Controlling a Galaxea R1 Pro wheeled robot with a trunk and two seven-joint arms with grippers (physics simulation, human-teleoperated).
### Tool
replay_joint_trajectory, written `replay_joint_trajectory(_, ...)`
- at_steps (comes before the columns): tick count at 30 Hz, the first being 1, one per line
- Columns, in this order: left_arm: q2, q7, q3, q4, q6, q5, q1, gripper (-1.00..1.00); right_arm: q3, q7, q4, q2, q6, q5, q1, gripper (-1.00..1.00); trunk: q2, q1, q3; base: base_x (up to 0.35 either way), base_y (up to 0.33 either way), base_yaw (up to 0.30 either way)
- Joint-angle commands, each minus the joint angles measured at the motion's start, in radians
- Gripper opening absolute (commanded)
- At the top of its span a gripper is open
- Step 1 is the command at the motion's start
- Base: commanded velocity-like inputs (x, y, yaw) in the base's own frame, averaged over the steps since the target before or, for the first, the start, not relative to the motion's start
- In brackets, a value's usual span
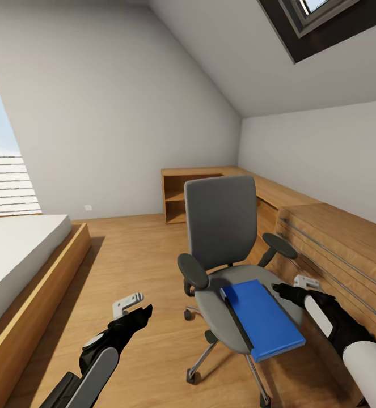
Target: In the bedroom, organize the workspace by keeping the computer under the desk, ensuring the monitor is on the desk, placing the keyboard on the desk next to the monitor, placing the mouse on the desk next to the keyboard, moving the folder from the swivel chair onto the desk next to the mouse, stacking the notebook on top of the folder with the pen on top of the notebook, and positioning the swivel chair next to the desk.
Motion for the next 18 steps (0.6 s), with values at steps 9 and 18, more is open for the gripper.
replay_joint_trajectory(9,0.002,0.005,-0.001,0.007,0.001,0.007,-0.001,1.00,0.002,-0.006,-0.256,-0.005,0.037,-0.003,0.129,1.00,-0.001,0.000,-0.001,0.000,0.000,0.000)
replay_joint_trajectory(18,0.002,0.005,-0.001,0.009,0.001,0.008,-0.001,1.00,0.002,-0.007,-0.391,-0.002,0.086,-0.004,0.191,1.00,-0.001,0.000,-0.001,0.000,0.000,0.000)
